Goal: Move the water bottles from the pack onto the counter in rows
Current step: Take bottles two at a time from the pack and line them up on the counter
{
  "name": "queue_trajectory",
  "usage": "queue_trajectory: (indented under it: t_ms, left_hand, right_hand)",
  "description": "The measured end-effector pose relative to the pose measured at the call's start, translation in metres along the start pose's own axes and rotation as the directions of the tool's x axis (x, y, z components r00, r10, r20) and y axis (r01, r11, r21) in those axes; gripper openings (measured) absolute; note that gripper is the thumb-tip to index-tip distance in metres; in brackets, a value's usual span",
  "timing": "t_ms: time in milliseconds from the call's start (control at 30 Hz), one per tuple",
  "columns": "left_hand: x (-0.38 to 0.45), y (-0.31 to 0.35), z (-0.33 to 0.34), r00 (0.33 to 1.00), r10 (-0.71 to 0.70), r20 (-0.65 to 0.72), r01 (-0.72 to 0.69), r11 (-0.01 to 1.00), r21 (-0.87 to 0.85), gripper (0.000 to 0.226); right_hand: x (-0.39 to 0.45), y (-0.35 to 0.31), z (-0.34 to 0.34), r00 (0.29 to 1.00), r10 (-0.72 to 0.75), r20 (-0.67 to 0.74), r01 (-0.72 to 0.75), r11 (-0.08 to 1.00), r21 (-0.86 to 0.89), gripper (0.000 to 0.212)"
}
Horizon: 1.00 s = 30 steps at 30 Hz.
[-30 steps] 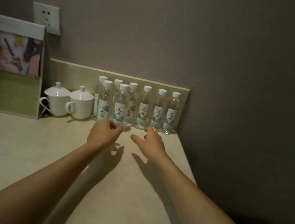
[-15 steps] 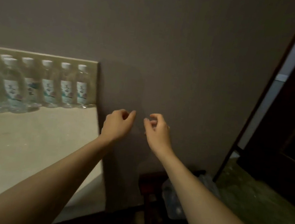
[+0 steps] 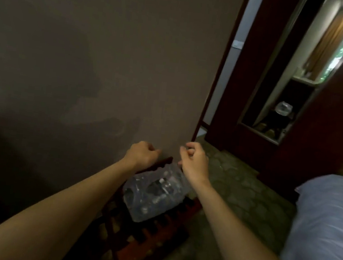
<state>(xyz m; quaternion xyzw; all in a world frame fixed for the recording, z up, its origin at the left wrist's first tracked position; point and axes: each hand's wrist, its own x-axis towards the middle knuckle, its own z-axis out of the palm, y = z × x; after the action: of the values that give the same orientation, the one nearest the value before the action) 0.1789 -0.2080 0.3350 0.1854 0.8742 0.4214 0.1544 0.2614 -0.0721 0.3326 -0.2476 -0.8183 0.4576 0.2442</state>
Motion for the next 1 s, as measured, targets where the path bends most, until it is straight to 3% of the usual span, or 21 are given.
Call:
queue_trajectory:
  t_ms: [167, 300, 633, 733, 867, 1000]
  left_hand:
    - [0.079, -0.019, 0.057, 0.989, -0.083, 0.123, 0.087, 0.996, -0.028, 0.036]
    - [0.135, -0.044, 0.087, 0.972, -0.155, 0.177, 0.165, 0.985, -0.041, 0.042]
    - [0.227, -0.1, 0.142, 0.927, -0.278, 0.251, 0.28, 0.96, 0.029, 0.035]
    - [0.245, -0.114, 0.157, 0.903, -0.322, 0.286, 0.332, 0.943, 0.015, 0.037]
    - [0.271, -0.132, 0.178, 0.854, -0.403, 0.329, 0.414, 0.91, 0.041, 0.041]
    - [0.294, -0.156, 0.202, 0.764, -0.539, 0.355, 0.51, 0.841, 0.179, 0.032]
  right_hand:
    - [0.064, 0.062, -0.002, 0.991, 0.135, -0.014, -0.136, 0.986, -0.098, 0.023]
    - [0.11, 0.098, 0.025, 0.966, 0.245, 0.084, -0.23, 0.96, -0.158, 0.023]
    - [0.175, 0.18, 0.093, 0.865, 0.403, 0.298, -0.33, 0.905, -0.266, 0.029]
    - [0.192, 0.206, 0.111, 0.84, 0.415, 0.35, -0.322, 0.9, -0.295, 0.018]
    - [0.218, 0.245, 0.144, 0.748, 0.472, 0.467, -0.317, 0.872, -0.373, 0.019]
    - [0.237, 0.283, 0.171, 0.532, 0.56, 0.636, -0.292, 0.826, -0.483, 0.018]
